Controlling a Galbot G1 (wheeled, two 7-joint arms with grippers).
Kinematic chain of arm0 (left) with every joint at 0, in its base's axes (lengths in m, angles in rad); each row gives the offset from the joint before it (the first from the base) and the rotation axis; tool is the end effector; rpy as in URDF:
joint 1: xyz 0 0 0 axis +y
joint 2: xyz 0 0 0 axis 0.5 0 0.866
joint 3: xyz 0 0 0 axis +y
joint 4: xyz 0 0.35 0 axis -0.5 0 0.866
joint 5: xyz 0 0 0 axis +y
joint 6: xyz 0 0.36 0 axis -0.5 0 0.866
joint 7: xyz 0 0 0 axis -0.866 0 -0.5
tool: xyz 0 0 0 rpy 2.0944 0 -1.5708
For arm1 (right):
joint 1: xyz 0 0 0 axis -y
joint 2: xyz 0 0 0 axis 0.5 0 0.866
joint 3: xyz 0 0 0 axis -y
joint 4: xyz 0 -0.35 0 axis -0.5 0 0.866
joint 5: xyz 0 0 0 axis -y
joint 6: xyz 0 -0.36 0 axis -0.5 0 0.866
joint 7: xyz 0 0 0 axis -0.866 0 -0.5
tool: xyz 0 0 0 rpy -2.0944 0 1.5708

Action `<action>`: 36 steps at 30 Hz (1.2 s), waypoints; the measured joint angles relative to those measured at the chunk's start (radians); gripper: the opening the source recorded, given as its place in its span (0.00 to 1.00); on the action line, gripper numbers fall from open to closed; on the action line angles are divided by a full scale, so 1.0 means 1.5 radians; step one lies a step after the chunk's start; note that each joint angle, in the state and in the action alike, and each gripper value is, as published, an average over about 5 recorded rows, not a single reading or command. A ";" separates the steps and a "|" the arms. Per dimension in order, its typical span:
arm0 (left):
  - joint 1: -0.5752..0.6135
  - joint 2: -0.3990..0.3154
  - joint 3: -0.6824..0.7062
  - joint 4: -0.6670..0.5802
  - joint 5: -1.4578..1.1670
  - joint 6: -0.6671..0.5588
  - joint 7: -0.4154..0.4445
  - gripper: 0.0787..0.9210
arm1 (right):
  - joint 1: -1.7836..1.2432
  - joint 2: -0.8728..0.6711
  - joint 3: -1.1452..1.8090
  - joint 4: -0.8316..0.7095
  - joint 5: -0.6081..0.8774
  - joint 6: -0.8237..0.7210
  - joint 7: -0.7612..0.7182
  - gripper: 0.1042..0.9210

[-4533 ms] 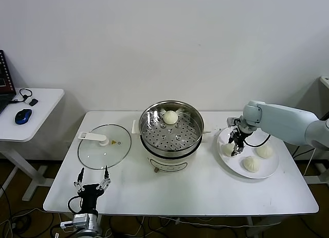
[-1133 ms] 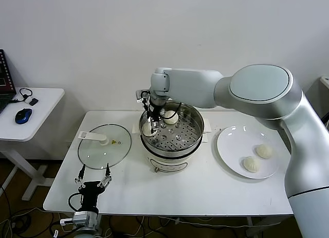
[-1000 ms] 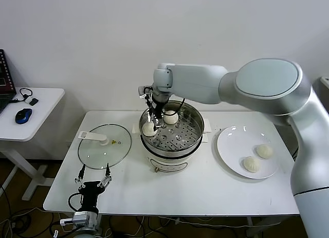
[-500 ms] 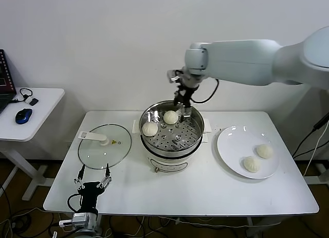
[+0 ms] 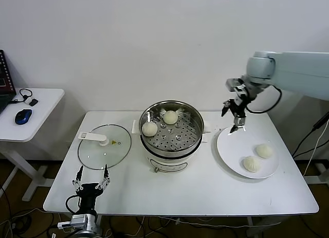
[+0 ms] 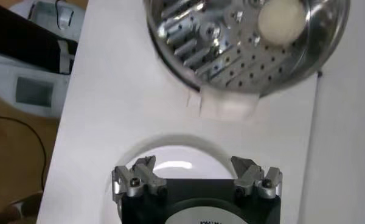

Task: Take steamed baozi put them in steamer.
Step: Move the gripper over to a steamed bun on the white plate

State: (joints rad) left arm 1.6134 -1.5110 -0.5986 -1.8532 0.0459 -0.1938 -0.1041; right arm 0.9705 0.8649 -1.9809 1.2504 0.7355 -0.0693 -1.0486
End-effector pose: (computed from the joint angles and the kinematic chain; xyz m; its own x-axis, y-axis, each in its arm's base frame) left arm 0.1581 0.0408 -0.3940 -0.9885 -0.1331 0.0724 -0.1218 0.9823 0.1426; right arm 0.5556 -0.1459 -0.0383 -0.0537 -0.1264 0.9905 -0.9917 -0.1090 -0.0676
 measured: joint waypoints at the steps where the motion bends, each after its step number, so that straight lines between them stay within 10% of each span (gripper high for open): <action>1: 0.001 -0.001 0.000 0.001 0.001 -0.001 0.000 0.88 | -0.004 -0.012 0.000 0.001 -0.009 0.004 0.000 0.88; 36: -0.001 -0.017 -0.004 0.021 0.015 -0.007 -0.007 0.88 | -0.302 -0.163 0.195 -0.092 -0.189 0.027 0.036 0.88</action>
State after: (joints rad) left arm 1.6120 -1.5368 -0.6042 -1.8223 0.0677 -0.2043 -0.1142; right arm 0.5181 0.6200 -1.6879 1.1127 0.4517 -0.0285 -0.9946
